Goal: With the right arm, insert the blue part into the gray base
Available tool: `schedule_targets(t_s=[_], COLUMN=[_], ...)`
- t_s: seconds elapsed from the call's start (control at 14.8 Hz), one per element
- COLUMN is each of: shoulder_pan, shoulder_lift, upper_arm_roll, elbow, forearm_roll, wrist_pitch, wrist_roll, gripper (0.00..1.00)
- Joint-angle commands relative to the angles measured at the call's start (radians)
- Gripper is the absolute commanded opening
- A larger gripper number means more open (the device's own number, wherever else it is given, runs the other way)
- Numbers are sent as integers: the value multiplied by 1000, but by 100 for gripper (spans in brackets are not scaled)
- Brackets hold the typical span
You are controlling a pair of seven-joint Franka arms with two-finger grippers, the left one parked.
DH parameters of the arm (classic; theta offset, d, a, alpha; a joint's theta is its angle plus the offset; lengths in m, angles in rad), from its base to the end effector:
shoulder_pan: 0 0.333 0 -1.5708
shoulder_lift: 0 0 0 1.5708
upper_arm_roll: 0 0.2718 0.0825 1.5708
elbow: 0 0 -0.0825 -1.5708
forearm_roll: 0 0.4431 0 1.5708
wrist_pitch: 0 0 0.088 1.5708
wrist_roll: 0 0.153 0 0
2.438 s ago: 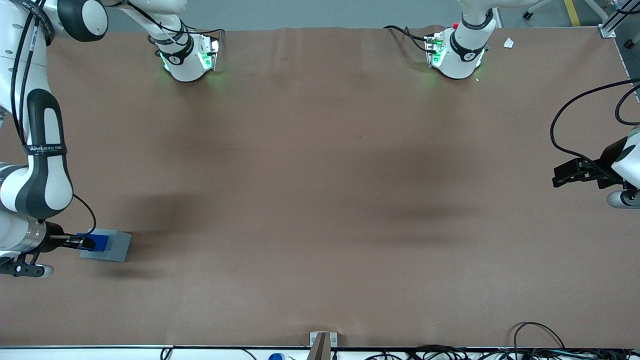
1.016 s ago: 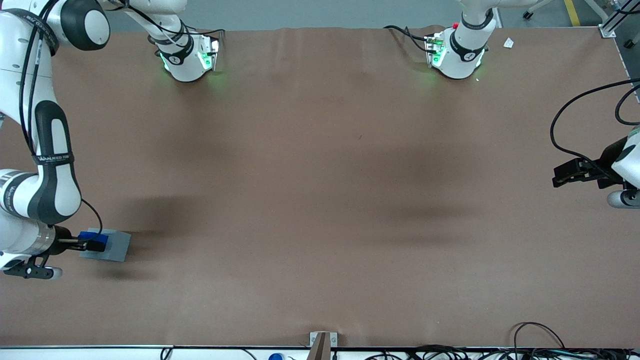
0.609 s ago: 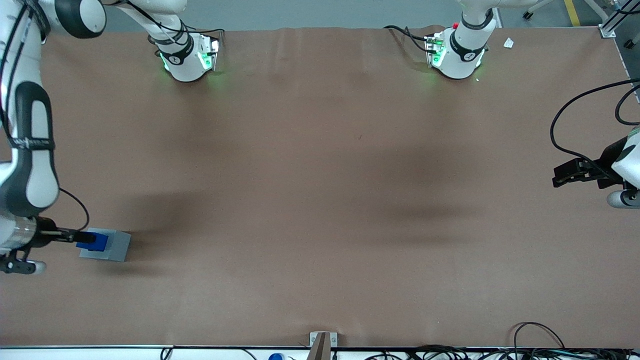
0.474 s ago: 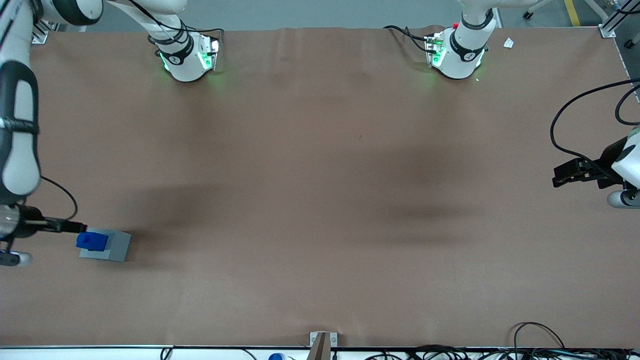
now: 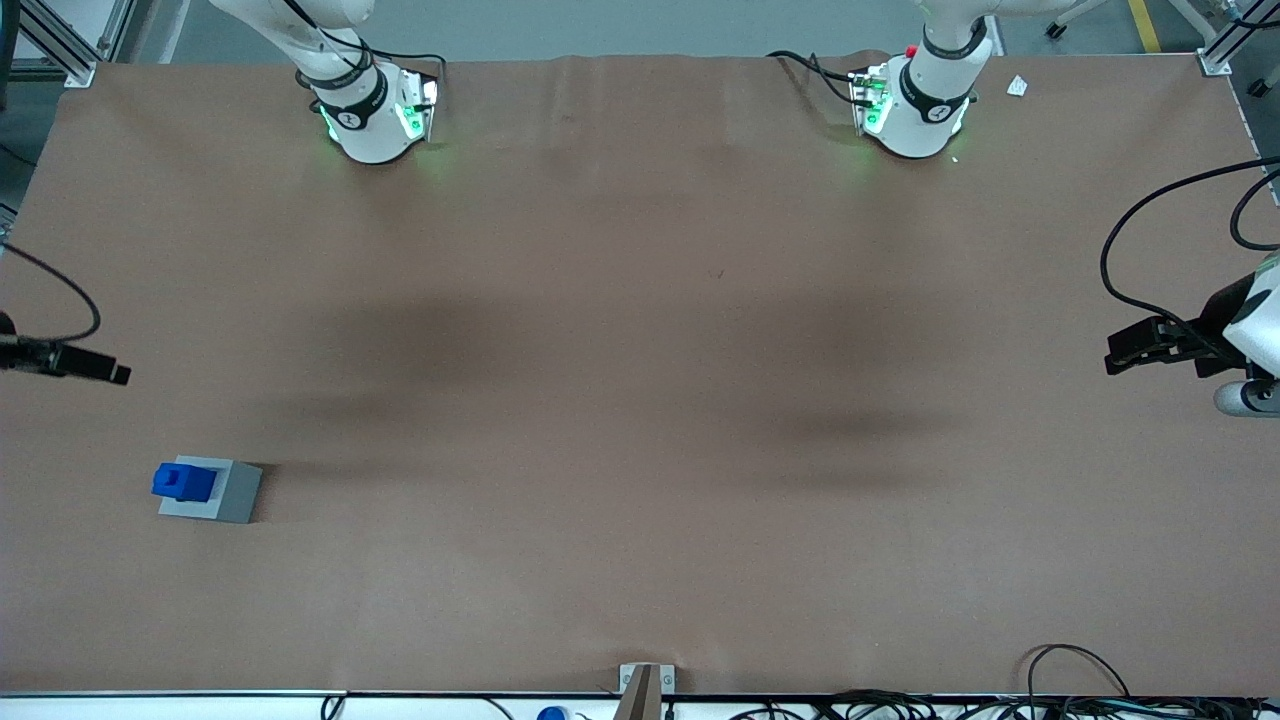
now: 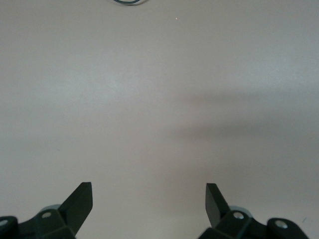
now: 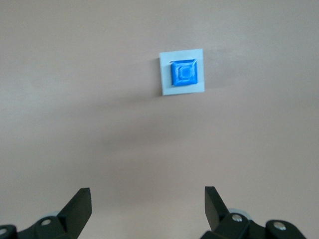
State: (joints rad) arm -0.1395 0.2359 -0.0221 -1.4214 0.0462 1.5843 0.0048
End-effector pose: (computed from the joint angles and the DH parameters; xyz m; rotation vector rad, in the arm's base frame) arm 0.6615 -0.0996 0.4630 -3.0822 0.2600 0.1076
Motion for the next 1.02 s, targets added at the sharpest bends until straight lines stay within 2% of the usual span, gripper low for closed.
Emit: schedule_targets(t_s=[0.0,0.27,0.68,0.95], shoulder_pan=[40,78,167,158], shoulder_lift=[-176,-214,-257,-248], upper_arm_roll=[2,2,5,1], elbow=[-114,-163,-205,-160], forearm_roll=[-9,-9,-126,-128], wrist_pitch=[-24,-15,-27,-96], wrist_roll=[50,63,90,83], gripper=[100,100,100,100])
